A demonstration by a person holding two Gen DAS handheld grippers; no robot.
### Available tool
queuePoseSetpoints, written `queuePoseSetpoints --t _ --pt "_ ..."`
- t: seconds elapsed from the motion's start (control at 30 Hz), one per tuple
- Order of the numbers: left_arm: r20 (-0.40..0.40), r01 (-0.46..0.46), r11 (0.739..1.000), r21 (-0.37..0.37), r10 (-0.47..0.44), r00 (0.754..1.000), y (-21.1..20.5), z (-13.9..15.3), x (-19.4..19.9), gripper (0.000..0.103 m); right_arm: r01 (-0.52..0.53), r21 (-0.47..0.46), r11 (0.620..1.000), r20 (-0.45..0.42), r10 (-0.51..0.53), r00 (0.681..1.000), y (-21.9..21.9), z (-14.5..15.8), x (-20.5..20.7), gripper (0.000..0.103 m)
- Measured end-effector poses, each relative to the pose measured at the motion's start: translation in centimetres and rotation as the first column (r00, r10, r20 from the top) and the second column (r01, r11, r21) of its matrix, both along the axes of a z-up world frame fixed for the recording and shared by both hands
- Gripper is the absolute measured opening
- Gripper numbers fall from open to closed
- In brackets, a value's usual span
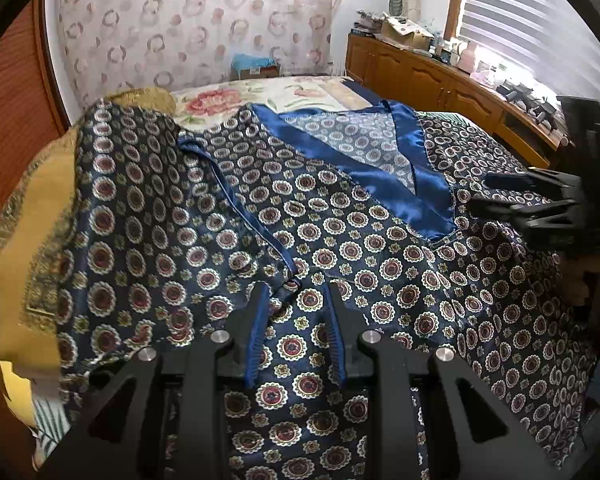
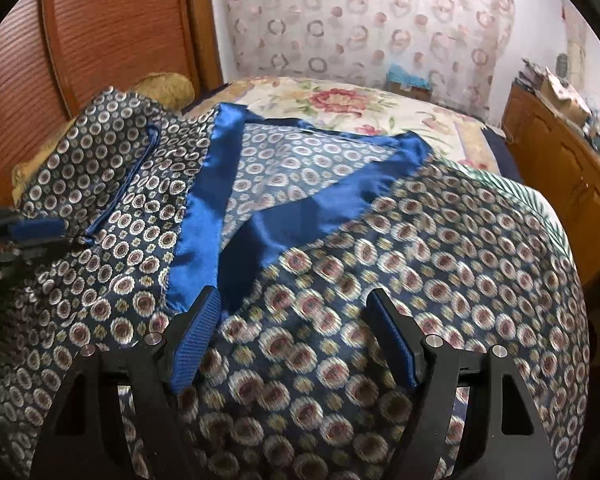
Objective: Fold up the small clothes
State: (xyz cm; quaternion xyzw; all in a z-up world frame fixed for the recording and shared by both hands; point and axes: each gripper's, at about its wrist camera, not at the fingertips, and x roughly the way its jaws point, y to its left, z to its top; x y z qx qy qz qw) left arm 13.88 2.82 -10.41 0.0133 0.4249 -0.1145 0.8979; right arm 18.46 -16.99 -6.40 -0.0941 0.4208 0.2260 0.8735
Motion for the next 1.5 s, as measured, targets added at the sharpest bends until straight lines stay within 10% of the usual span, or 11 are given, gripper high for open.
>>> queuePoseSetpoints --t 0.37,0.87,1.5 --pt "-0.013 0.024 0.999 0.027 -0.023 1.000 -1.8 -1.2 0.0 0.025 0.147 -0.062 0.987 0.104 -0.141 0.985 -11.8 3.5 -3.7 0.075" --pt "0.017 0.035 0.998 0.048 -0.036 0.999 -2.8 -1.4 -0.4 0.032 0.351 -0.022 0.936 -0.020 -0.352 0.936 -24.6 1.2 -9.2 0.069" --pt "0.014 0.022 0.999 0.044 -0.023 1.000 -2.6 -1.4 -0.4 0.040 0.388 0.028 0.921 0.029 -0.388 0.921 -26.0 1.5 -11.7 0.007"
